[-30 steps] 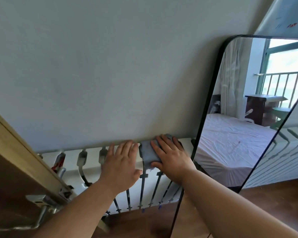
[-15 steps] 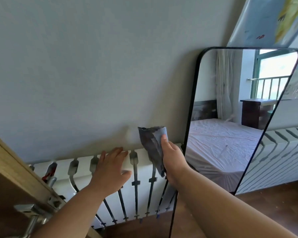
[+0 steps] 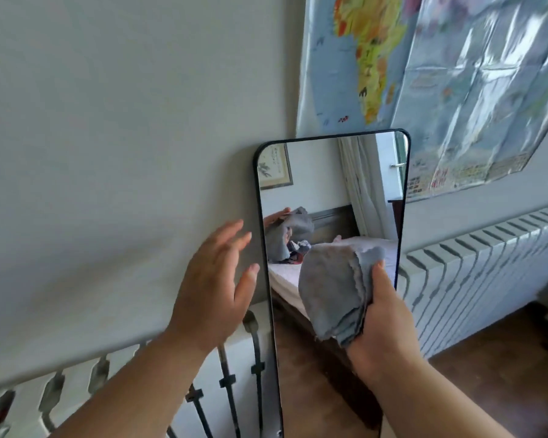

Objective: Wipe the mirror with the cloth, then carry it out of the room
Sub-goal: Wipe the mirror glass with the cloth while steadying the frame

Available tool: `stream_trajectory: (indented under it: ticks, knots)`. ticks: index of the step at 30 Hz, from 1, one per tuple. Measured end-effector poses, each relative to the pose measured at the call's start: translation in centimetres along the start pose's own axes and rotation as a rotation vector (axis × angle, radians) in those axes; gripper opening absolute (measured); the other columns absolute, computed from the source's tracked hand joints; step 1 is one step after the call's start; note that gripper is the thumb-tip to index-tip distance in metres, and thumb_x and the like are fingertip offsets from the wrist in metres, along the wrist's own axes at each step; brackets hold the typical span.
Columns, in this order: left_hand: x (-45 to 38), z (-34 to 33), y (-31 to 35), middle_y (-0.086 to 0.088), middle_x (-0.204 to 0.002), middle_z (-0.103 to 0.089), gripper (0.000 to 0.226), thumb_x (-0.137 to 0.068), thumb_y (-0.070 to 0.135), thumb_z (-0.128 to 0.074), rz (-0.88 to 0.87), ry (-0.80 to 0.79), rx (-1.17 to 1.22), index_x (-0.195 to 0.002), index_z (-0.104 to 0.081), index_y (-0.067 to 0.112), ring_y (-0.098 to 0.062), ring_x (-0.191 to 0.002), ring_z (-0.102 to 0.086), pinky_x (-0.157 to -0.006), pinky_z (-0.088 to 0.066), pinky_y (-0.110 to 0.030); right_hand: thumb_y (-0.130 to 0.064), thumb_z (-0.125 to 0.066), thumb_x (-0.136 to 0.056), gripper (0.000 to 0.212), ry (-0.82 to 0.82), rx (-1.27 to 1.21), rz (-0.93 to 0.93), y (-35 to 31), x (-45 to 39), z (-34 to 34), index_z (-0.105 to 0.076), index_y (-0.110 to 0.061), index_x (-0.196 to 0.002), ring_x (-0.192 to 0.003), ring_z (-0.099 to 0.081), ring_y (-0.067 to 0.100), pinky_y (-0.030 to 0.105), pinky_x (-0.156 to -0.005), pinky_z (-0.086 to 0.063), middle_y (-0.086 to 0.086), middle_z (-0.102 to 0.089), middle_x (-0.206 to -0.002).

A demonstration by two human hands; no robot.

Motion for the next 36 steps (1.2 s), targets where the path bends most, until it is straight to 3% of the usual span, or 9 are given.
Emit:
stream_trajectory:
  ticks: [3, 6, 8, 12, 15, 18, 20, 29, 36]
  knots:
    - [-5.0, 0.4, 2.6, -0.013, -0.171, -0.048, 0.049, -0.109, 0.022, -0.056, -0.296, 0.015, -0.223, -0.154, -0.056, 0.004, -0.033, -0.163, -0.04, -0.134, -0.034, -0.058, -0.067, -0.056, -0.102, 0.036, 0.077, 0.245, 0.238, -3.1, -1.0, 0.6, -0.083, -0.044, -0.102, -0.093, -0.083, 0.009, 0.036, -0.082, -0.065, -0.009, -0.086, -0.101]
    - [-9.1, 0.0, 3.6, -0.018, -0.173, -0.044, 0.051, -0.11, 0.021, -0.052, -0.474, -0.005, -0.438, -0.157, -0.053, 0.001, -0.037, -0.165, -0.037, -0.131, -0.033, -0.066, -0.071, -0.047, -0.098, 0.041, 0.012, 0.431, 0.382, -4.3, -2.4, -1.5, -0.072, -0.047, -0.119, -0.087, -0.076, 0.001, 0.023, -0.07, -0.059, -0.018, -0.081, -0.098]
    - [-11.0, -0.6, 3.5, -0.018, -0.175, -0.041, 0.053, -0.11, 0.018, -0.049, -0.567, -0.051, -0.569, -0.16, -0.05, 0.002, -0.039, -0.165, -0.035, -0.132, -0.031, -0.068, -0.072, -0.041, -0.094, 0.042, -0.035, 0.513, 0.479, -4.7, -3.4, -3.6, -0.069, -0.049, -0.115, -0.08, -0.07, -0.003, 0.029, -0.073, -0.054, -0.023, -0.075, -0.09]
    - [-12.7, -0.9, 2.5, -0.017, -0.174, -0.041, 0.056, -0.106, 0.017, -0.043, -0.682, -0.089, -0.717, -0.16, -0.051, 0.003, -0.04, -0.163, -0.039, -0.13, -0.032, -0.071, -0.058, -0.035, -0.106, 0.064, -0.193, 0.681, 0.609, -3.7, -5.6, -8.2, -0.046, -0.026, -0.161, -0.138, -0.06, 0.016, 0.047, -0.114, -0.052, 0.0, -0.064, -0.147]
    - [-12.7, -1.0, 2.1, -0.018, -0.172, -0.044, 0.055, -0.107, 0.021, -0.042, -0.722, -0.039, -0.762, -0.159, -0.053, 0.003, -0.04, -0.161, -0.042, -0.127, -0.036, -0.071, -0.047, -0.034, -0.115, 0.063, -0.194, 0.726, 0.639, -2.9, -7.1, -10.3, -0.025, -0.025, -0.173, -0.165, -0.028, 0.024, 0.053, -0.131, -0.032, 0.006, -0.037, -0.176]
    - [-12.6, -1.0, 2.0, -0.018, -0.172, -0.045, 0.055, -0.106, 0.02, -0.05, -0.724, -0.009, -0.778, -0.159, -0.053, 0.003, -0.039, -0.161, -0.042, -0.127, -0.038, -0.071, -0.046, -0.025, -0.115, 0.068, -0.179, 1.061, 0.804, -1.1, -7.7, -12.3, -0.005, -0.024, -0.176, -0.168, 0.017, 0.017, 0.05, -0.137, 0.001, 0.001, 0.007, -0.185]
    - [-12.6, -1.1, 2.0, -0.018, -0.173, -0.044, 0.057, -0.104, 0.018, -0.055, -0.729, 0.007, -0.781, -0.159, -0.053, 0.003, -0.039, -0.161, -0.042, -0.127, -0.037, -0.071, -0.053, -0.016, -0.111, 0.071, -0.197, 1.302, 0.956, 0.5, -7.5, -12.4, 0.003, -0.023, -0.174, -0.166, 0.026, 0.025, 0.051, -0.136, 0.01, 0.006, 0.017, -0.182]
    - [-12.3, -1.4, 1.3, -0.019, -0.177, -0.036, 0.058, -0.109, 0.021, -0.051, -0.741, 0.004, -0.796, -0.163, -0.044, 0.003, -0.04, -0.165, -0.033, -0.129, -0.03, -0.073, -0.034, -0.06, -0.107, 0.077, -0.409, 1.738, 1.39, 5.9, -6.9, -7.6, -0.024, -0.016, -0.172, -0.167, -0.013, 0.044, 0.069, -0.129, -0.026, 0.015, -0.015, -0.181]
    - [-12.2, -1.5, 1.6, -0.019, -0.177, -0.035, 0.059, -0.107, 0.019, -0.043, -0.694, -0.027, -0.797, -0.164, -0.044, 0.001, -0.041, -0.166, -0.031, -0.129, -0.031, -0.073, -0.038, -0.063, -0.11, 0.077, -0.345, 1.647, 1.463, 2.5, -7.1, -10.5, -0.023, -0.02, -0.174, -0.17, -0.007, 0.035, 0.062, -0.134, -0.018, 0.01, -0.014, -0.183]
Point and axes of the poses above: each hand's wrist, its own x-axis away from the middle knuckle, its own z-axis out of the back of the hand, y = z × x, the point moved 7 cm from there along -x, towards the middle knuckle
